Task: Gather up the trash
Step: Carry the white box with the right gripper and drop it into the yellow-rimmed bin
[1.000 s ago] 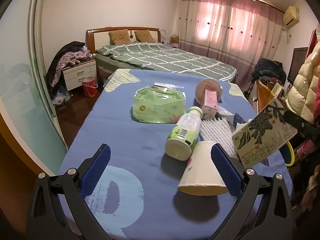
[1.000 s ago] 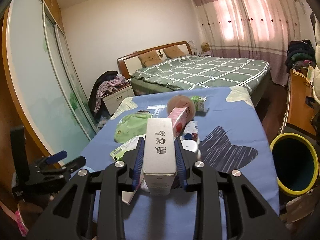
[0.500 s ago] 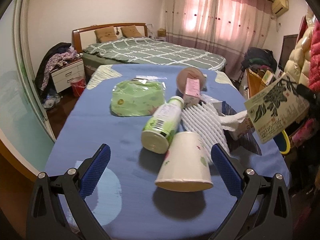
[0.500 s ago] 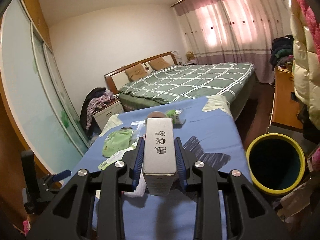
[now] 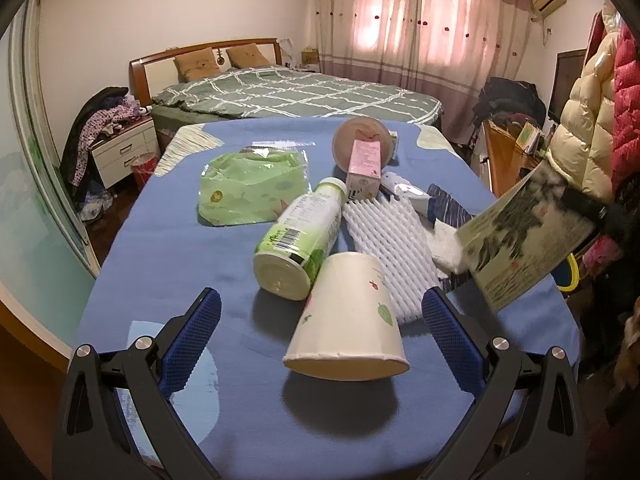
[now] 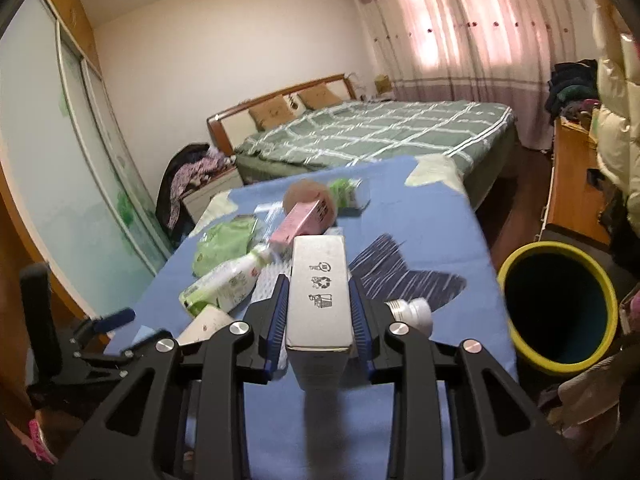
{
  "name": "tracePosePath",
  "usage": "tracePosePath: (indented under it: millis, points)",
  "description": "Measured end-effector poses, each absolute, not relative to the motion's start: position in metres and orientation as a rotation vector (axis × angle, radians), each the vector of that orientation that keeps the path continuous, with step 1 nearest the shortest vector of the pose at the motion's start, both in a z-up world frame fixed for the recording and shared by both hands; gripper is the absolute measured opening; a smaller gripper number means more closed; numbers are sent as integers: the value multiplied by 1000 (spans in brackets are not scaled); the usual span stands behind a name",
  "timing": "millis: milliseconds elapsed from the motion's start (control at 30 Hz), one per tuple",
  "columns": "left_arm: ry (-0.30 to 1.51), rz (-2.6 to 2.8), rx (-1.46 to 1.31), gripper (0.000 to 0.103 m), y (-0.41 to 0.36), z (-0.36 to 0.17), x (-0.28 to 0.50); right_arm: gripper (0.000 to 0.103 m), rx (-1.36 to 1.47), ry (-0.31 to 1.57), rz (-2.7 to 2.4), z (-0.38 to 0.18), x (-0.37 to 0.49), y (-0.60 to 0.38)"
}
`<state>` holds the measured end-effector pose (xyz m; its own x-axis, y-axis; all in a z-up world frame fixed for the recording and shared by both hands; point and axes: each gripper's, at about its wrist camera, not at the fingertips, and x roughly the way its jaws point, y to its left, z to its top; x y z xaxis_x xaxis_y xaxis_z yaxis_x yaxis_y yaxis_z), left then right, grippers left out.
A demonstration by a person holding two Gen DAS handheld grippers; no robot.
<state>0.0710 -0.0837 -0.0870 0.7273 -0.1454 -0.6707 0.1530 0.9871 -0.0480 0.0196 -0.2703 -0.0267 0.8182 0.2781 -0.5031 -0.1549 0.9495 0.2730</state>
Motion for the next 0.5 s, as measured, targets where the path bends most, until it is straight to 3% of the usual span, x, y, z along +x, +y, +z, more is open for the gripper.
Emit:
tracePosePath:
  millis: [500]
  points:
    - [815,-215,65,99,-116,-111,88,29,260,425,69,11,1,-332]
